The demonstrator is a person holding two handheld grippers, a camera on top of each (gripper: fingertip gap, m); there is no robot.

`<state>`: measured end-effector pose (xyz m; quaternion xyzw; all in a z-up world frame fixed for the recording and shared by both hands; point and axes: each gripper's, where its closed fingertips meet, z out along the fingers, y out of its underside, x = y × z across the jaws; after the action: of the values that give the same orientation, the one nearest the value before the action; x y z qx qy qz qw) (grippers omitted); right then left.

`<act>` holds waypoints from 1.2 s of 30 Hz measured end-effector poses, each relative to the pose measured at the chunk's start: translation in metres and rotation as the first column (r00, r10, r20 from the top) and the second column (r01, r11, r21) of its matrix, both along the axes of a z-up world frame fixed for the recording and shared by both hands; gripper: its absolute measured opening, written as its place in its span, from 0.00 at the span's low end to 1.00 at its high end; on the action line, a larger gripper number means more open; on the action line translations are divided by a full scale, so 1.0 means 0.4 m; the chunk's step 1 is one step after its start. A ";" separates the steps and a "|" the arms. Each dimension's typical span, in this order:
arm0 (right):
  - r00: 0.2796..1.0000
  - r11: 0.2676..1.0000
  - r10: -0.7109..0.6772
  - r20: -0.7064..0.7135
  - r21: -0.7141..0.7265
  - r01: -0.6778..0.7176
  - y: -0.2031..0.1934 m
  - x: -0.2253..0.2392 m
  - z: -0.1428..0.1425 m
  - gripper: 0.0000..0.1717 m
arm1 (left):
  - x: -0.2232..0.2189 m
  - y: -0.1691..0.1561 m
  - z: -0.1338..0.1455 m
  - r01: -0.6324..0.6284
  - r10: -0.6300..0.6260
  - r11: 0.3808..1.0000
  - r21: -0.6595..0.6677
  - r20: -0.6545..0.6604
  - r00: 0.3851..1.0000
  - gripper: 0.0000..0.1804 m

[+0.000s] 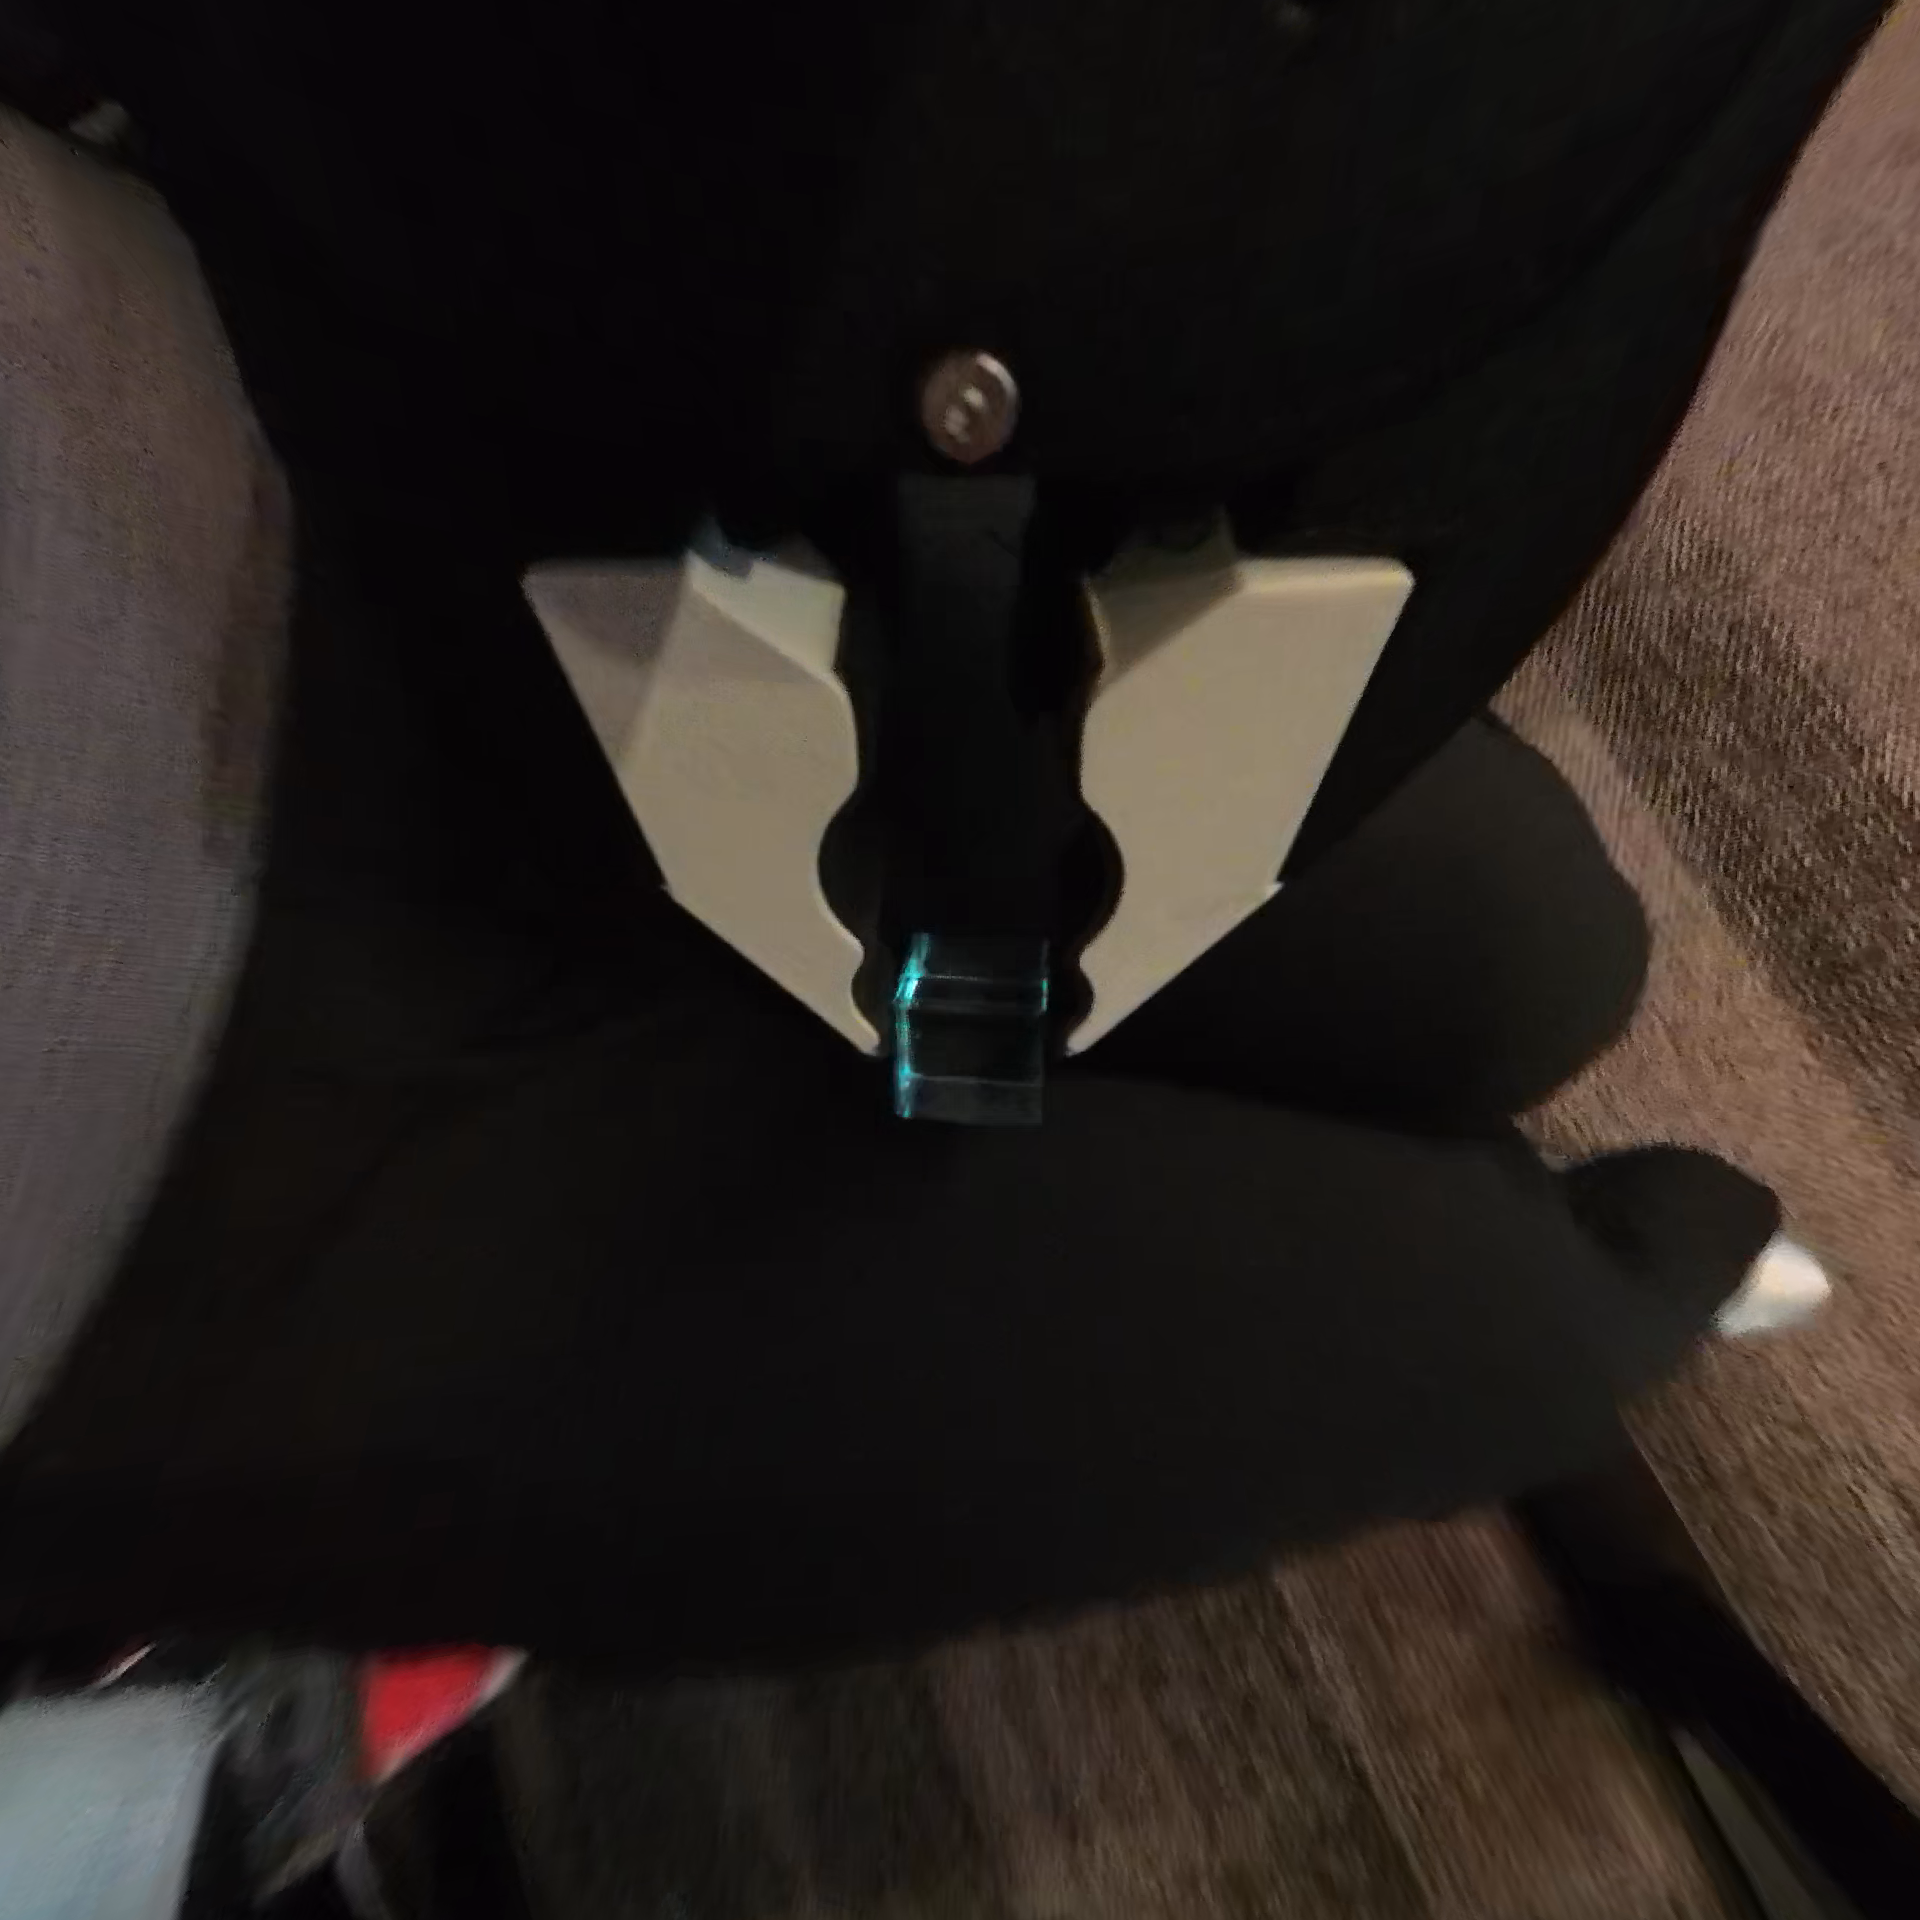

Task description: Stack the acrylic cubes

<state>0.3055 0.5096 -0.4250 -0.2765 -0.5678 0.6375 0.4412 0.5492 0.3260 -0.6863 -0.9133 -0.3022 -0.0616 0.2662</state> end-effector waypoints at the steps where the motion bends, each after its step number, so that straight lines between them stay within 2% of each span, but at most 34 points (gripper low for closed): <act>1: 1.000 1.000 -0.008 -0.006 0.010 0.008 0.007 -0.002 0.001 0.01 | -0.005 0.007 0.056 -0.018 0.021 0.997 0.078 -0.040 0.999 0.16; 4: 0.999 0.996 -0.044 -0.010 0.079 0.044 0.033 -0.017 -0.007 0.01 | -0.044 0.036 0.258 -0.021 0.100 0.947 0.319 -0.234 0.967 0.16; 6: 0.998 0.987 -0.064 0.011 0.148 0.061 0.049 -0.032 -0.023 0.05 | -0.105 0.060 0.378 -0.046 0.213 0.909 0.414 -0.369 0.905 0.16; 8: 0.993 0.977 -0.094 0.072 0.199 0.078 0.070 -0.055 -0.054 0.09 | -0.177 0.111 0.465 -0.141 0.367 0.850 0.508 -0.380 0.849 0.16; 10: 0.987 0.983 -0.060 0.149 0.183 0.032 0.071 -0.068 -0.072 0.15 | -0.210 0.207 0.506 -0.122 0.373 0.807 0.577 -0.338 0.864 0.16; 14: 0.927 0.975 0.119 0.357 0.132 -0.176 0.034 -0.078 -0.124 0.24 | -0.278 0.344 0.444 -0.076 0.254 0.901 0.426 -0.380 0.889 0.16; 16: 0.874 0.963 0.194 0.445 0.082 -0.255 0.021 -0.080 -0.146 0.29 | -0.300 0.387 0.422 -0.068 0.232 0.918 0.391 -0.392 0.890 0.16; 18: 0.846 0.958 0.225 0.483 0.046 -0.282 0.018 -0.083 -0.155 0.30 | -0.316 0.409 0.396 -0.075 0.224 0.931 0.358 -0.395 0.891 0.16; 21: 0.844 0.959 0.236 0.481 0.025 -0.282 0.022 -0.083 -0.151 0.29 | -0.325 0.422 0.356 -0.086 0.217 0.941 0.327 -0.389 0.895 0.16; 27: 0.843 0.960 0.235 0.484 0.019 -0.279 0.023 -0.085 -0.151 0.28 | -0.333 0.423 0.355 -0.083 0.218 0.952 0.294 -0.460 0.861 0.15; 36: 0.848 0.962 0.228 0.478 0.025 -0.272 0.025 -0.085 -0.150 0.27 | -0.335 0.421 0.357 -0.098 0.233 0.948 0.301 -0.456 0.859 0.15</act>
<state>0.2716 0.5196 -0.4850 -0.3263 -0.7176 0.5764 0.2154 0.4151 0.4942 -0.5437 -0.8251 -0.2925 0.1528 0.4586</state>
